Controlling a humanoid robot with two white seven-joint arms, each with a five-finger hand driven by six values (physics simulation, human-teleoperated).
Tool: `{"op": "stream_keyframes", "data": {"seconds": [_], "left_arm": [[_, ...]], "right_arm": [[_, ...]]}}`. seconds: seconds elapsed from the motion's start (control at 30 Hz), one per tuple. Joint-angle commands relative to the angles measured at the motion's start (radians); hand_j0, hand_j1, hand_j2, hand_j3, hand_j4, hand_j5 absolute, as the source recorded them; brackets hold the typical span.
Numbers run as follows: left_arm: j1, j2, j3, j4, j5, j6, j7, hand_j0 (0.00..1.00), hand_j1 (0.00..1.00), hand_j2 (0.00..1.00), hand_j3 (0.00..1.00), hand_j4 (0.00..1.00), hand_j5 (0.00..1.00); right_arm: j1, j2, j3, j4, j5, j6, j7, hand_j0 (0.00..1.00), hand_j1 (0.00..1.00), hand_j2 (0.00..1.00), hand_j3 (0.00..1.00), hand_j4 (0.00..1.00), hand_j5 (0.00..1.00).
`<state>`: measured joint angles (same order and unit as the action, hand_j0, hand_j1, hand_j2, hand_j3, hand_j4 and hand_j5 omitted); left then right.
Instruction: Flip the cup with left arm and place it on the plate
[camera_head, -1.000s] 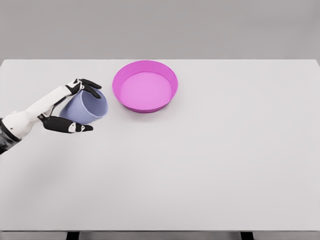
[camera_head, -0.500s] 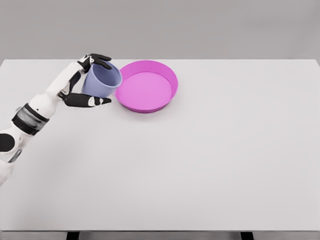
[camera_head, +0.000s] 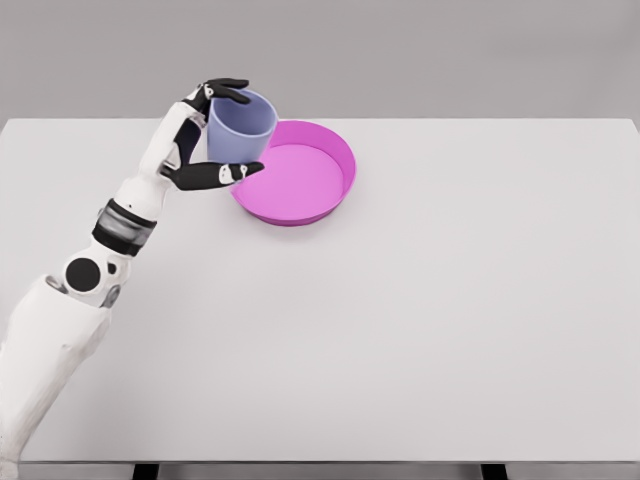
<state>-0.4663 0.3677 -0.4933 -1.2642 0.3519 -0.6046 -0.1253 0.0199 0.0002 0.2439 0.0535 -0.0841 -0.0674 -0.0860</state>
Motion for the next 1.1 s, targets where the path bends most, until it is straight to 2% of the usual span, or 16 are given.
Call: {"op": "stream_keyframes", "data": {"seconds": [0.0, 0.13, 0.2, 0.37, 0.47, 0.57, 0.77, 0.83, 0.93, 1.0, 1.07], "left_arm": [[-0.003, -0.069, 0.004, 0.088, 0.013, -0.006, 0.001, 0.55, 0.55, 0.55, 0.55, 0.55, 0.55], [-0.034, -0.151, 0.004, 0.186, 0.013, -0.006, -0.001, 0.55, 0.55, 0.55, 0.55, 0.55, 0.55], [-0.044, -0.188, 0.006, 0.21, 0.015, -0.006, 0.001, 0.55, 0.55, 0.55, 0.55, 0.55, 0.55], [-0.078, -0.225, 0.009, 0.273, 0.015, -0.006, 0.003, 0.54, 0.54, 0.54, 0.54, 0.54, 0.54], [-0.08, -0.253, 0.055, 0.287, 0.015, -0.006, 0.003, 0.54, 0.54, 0.54, 0.54, 0.54, 0.54], [-0.098, -0.259, 0.055, 0.318, 0.013, -0.006, -0.001, 0.54, 0.54, 0.54, 0.54, 0.54, 0.54], [-0.11, -0.259, 0.055, 0.325, 0.01, -0.006, 0.006, 0.53, 0.53, 0.53, 0.53, 0.53, 0.53], [-0.11, -0.257, 0.052, 0.316, 0.001, -0.006, 0.047, 0.53, 0.53, 0.53, 0.53, 0.53, 0.53], [-0.137, -0.242, 0.039, 0.307, -0.004, 0.003, 0.049, 0.51, 0.51, 0.51, 0.51, 0.51, 0.51], [-0.155, -0.227, 0.03, 0.302, -0.065, 0.019, 0.05, 0.51, 0.51, 0.51, 0.51, 0.51, 0.51], [-0.153, -0.224, 0.018, 0.295, -0.074, 0.019, 0.053, 0.52, 0.52, 0.52, 0.52, 0.52, 0.52]], "right_arm": [[0.0, 0.0, 0.0, 0.0, 0.0, 0.0, 0.0, 1.0, 1.0, 1.0, 1.0, 1.0, 1.0], [0.0, 0.0, 0.0, 0.0, 0.0, 0.0, 0.0, 1.0, 1.0, 1.0, 1.0, 1.0, 1.0], [0.0, 0.0, 0.0, 0.0, 0.0, 0.0, 0.0, 1.0, 1.0, 1.0, 1.0, 1.0, 1.0], [0.0, 0.0, 0.0, 0.0, 0.0, 0.0, 0.0, 1.0, 1.0, 1.0, 1.0, 1.0, 1.0], [0.0, 0.0, 0.0, 0.0, 0.0, 0.0, 0.0, 1.0, 1.0, 1.0, 1.0, 1.0, 1.0], [0.0, 0.0, 0.0, 0.0, 0.0, 0.0, 0.0, 1.0, 1.0, 1.0, 1.0, 1.0, 1.0], [0.0, 0.0, 0.002, 0.0, 0.0, 0.0, 0.0, 1.0, 1.0, 1.0, 1.0, 1.0, 1.0], [0.0, 0.0, 0.0, 0.0, 0.0, 0.0, 0.0, 1.0, 1.0, 1.0, 1.0, 1.0, 1.0], [0.0, 0.0, 0.0, 0.0, 0.0, 0.0, 0.0, 1.0, 1.0, 1.0, 1.0, 1.0, 1.0], [0.0, 0.0, 0.0, 0.0, 0.0, 0.0, 0.0, 1.0, 1.0, 1.0, 1.0, 1.0, 1.0], [0.0, 0.0, 0.0, 0.0, 0.0, 0.0, 0.0, 1.0, 1.0, 1.0, 1.0, 1.0, 1.0]]}}
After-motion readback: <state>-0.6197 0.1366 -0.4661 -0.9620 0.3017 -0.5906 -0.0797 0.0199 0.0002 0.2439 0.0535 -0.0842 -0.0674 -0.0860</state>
